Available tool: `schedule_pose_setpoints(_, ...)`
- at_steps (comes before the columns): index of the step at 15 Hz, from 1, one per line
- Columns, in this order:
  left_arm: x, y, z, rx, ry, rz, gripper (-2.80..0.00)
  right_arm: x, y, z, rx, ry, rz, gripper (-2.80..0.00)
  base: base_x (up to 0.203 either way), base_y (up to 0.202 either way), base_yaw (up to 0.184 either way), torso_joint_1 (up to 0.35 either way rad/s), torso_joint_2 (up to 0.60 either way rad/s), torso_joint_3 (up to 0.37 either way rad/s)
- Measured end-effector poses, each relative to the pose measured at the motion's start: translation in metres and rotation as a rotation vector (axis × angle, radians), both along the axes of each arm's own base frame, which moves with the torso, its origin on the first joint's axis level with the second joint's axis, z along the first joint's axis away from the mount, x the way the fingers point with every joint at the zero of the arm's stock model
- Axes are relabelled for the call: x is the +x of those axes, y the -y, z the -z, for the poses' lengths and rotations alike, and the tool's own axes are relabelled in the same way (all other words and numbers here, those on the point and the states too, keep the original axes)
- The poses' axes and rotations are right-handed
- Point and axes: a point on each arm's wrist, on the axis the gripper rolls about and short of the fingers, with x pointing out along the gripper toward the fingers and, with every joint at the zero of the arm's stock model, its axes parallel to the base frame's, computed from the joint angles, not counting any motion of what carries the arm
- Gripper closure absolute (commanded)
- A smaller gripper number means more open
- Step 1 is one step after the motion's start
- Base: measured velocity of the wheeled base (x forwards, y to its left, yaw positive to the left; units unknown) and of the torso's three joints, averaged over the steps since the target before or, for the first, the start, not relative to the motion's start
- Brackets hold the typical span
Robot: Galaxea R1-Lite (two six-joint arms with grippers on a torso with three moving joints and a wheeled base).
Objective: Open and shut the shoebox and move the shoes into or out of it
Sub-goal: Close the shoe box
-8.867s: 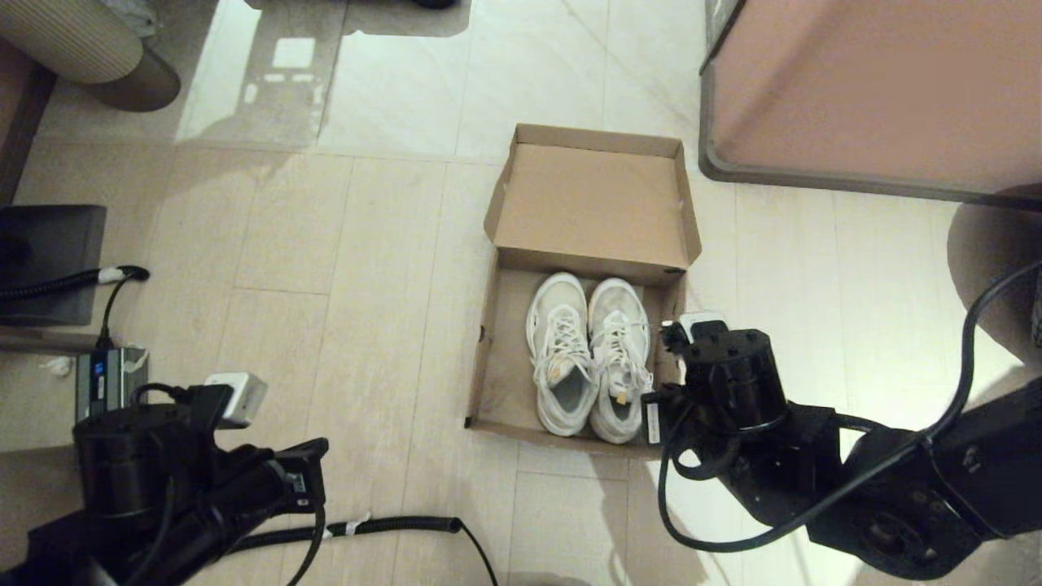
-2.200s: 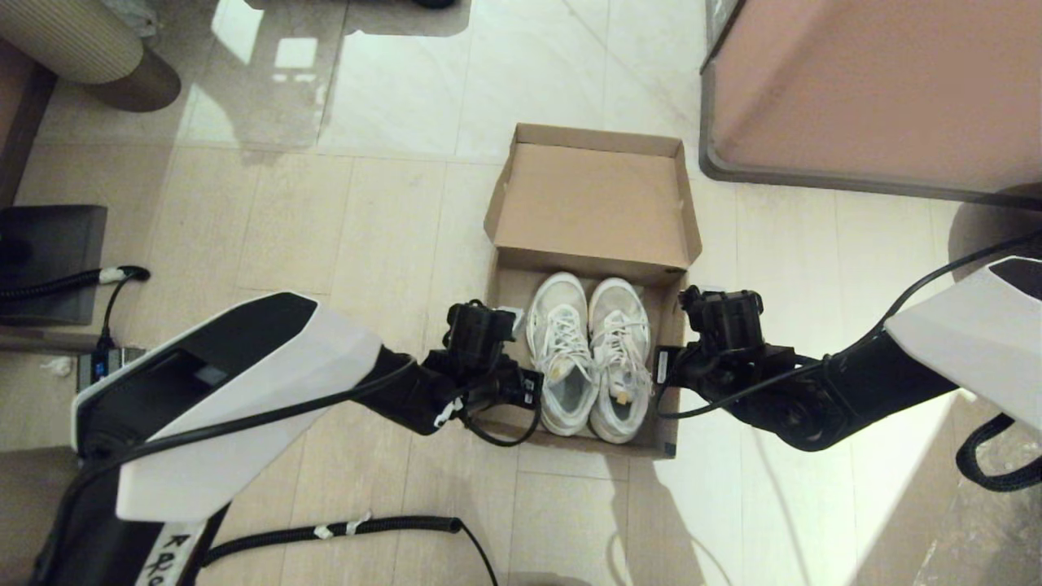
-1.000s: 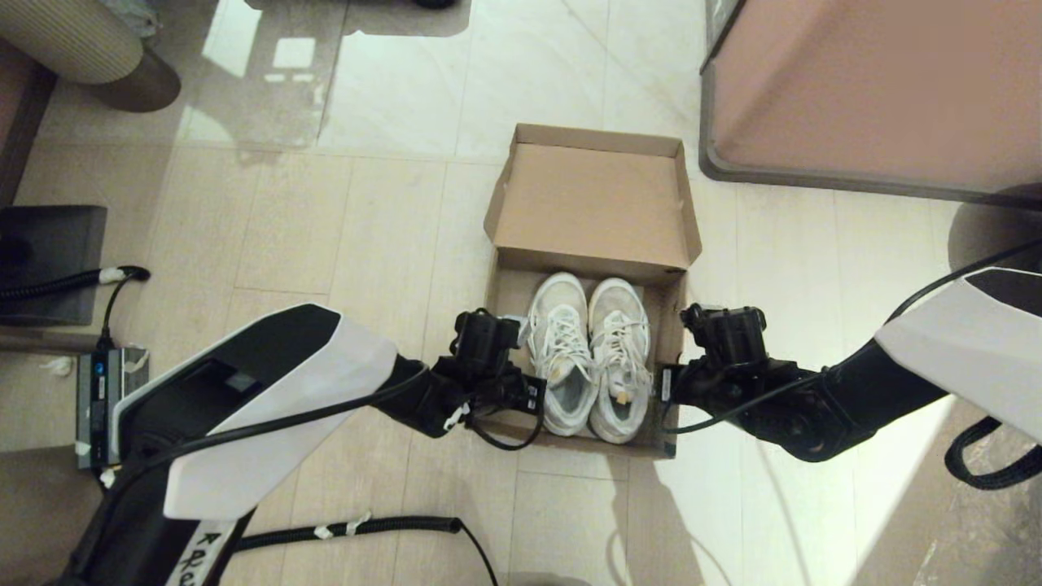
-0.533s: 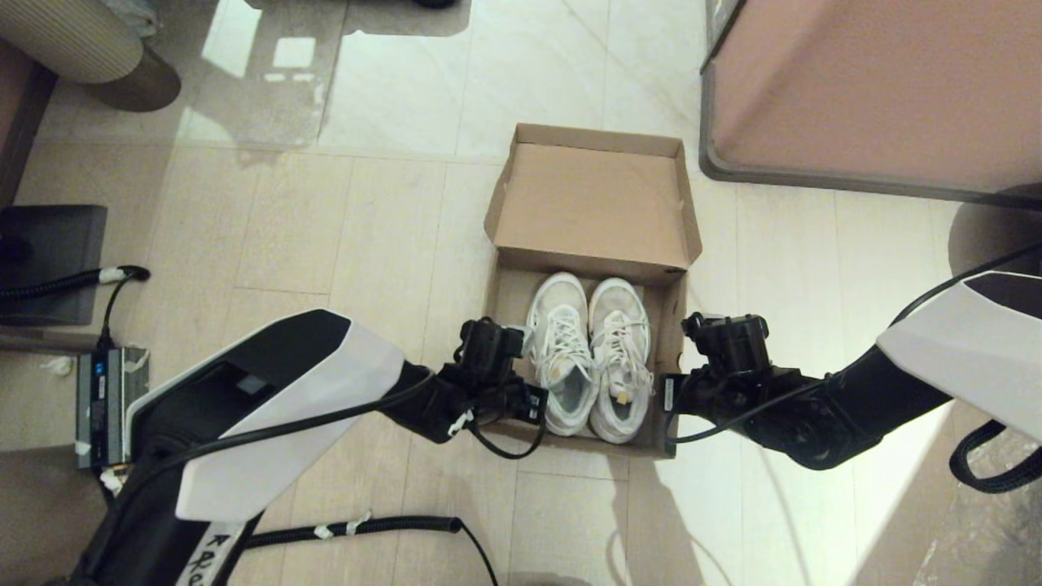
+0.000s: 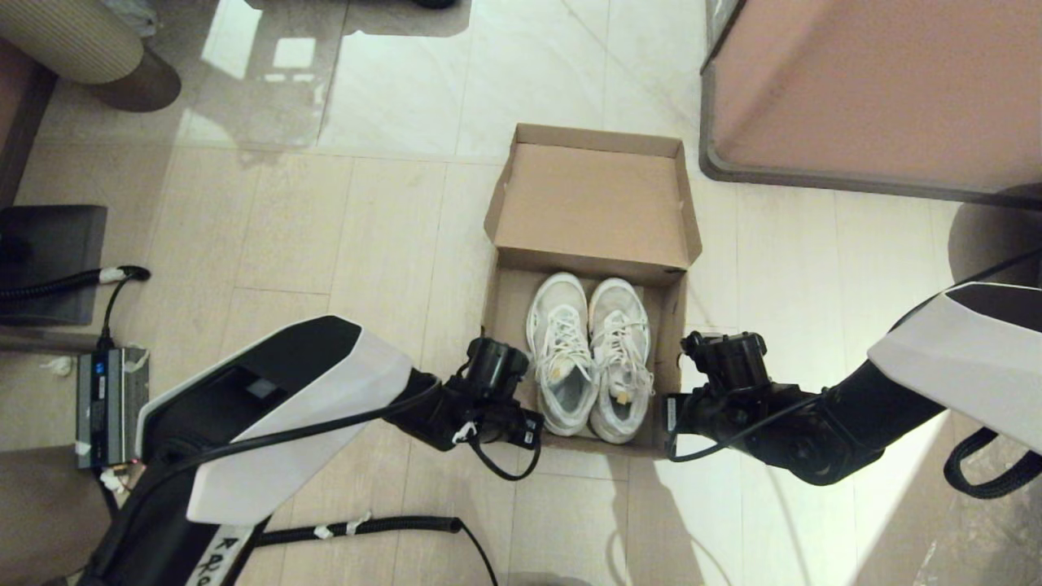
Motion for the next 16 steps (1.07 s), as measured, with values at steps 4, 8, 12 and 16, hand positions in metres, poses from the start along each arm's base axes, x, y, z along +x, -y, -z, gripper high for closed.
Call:
schedule_pose_setpoints(4, -0.003, 0.000, 0.011, 0.054, -0.035, -0.022, 0.00, 0.000, 0.001, 0.001, 0.001, -0.002, 0.006, 0.00, 0.000, 0.000, 0.000, 0.000, 0.00, 0.000)
schedule_pose_setpoints(8, -0.019, 0.008, 0.018, 0.083, -0.114, -0.014, 0.00, 0.002, 0.008, -0.001, 0.002, 0.002, 0.025, 0.00, 0.000, 0.000, 0.000, 0.000, 0.00, 0.000)
schedule_pose_setpoints(12, -0.035, 0.018, 0.021, 0.096, -0.175, -0.012, 0.00, 0.004, 0.016, -0.005, 0.005, 0.013, 0.046, 0.00, 0.000, 0.000, 0.000, 0.000, 0.00, 0.000)
schedule_pose_setpoints(16, -0.048, 0.013, 0.025, 0.129, -0.212, -0.008, 0.00, 0.005, 0.020, -0.009, 0.009, 0.020, 0.059, 0.00, 0.000, 0.000, 0.000, 0.000, 0.00, 0.000)
